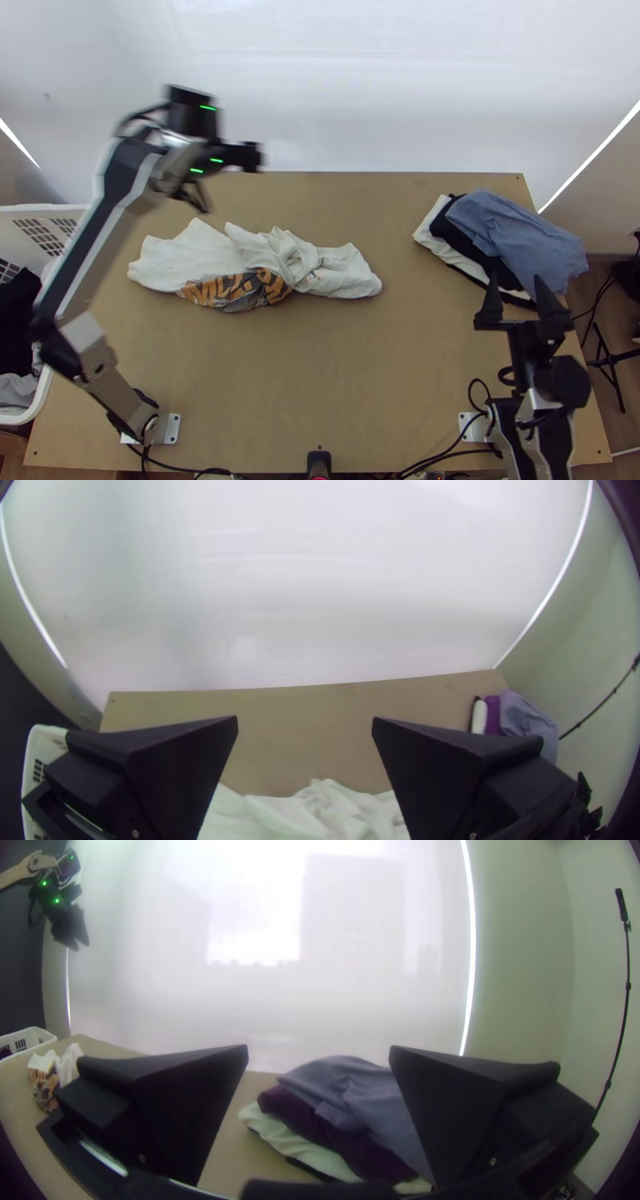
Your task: Fold the t-shirt
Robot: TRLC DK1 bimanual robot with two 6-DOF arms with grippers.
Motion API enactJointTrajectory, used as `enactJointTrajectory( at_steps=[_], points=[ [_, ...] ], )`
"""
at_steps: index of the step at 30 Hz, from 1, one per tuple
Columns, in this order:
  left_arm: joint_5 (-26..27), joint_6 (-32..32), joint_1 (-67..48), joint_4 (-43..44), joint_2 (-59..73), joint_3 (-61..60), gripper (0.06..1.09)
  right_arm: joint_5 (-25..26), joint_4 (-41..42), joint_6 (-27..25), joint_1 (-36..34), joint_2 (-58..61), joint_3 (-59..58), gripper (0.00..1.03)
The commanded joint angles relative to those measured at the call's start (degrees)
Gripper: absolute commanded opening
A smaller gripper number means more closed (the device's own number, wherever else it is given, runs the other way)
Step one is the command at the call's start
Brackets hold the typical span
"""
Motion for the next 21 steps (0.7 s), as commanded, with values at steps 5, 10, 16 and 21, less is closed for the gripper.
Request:
enactJointTrajectory(
  at_steps=[5, 10, 16, 21],
  points=[
    [-0.4, 5.0, 20.3, -1.9, -15.2, -17.7, 1.04, -0.1, -14.3, 0.5, 5.2, 34.8, 32.6, 0.98],
    [0.4, 6.5, 24.8, -1.8, -20.8, -25.7, 1.04, -0.2, -21.7, 4.4, 10.9, 46.1, 45.2, 0.98],
    [1.5, 7.9, 30.6, -1.7, -25.6, -32.0, 1.04, 3.4, -25.8, 8.9, 20.0, 52.5, 52.2, 0.98],
    [1.6, 8.5, 33.1, -1.7, -27.8, -34.7, 1.04, -6.4, -25.8, 2.1, 21.9, 54.8, 51.9, 0.98]
  ],
)
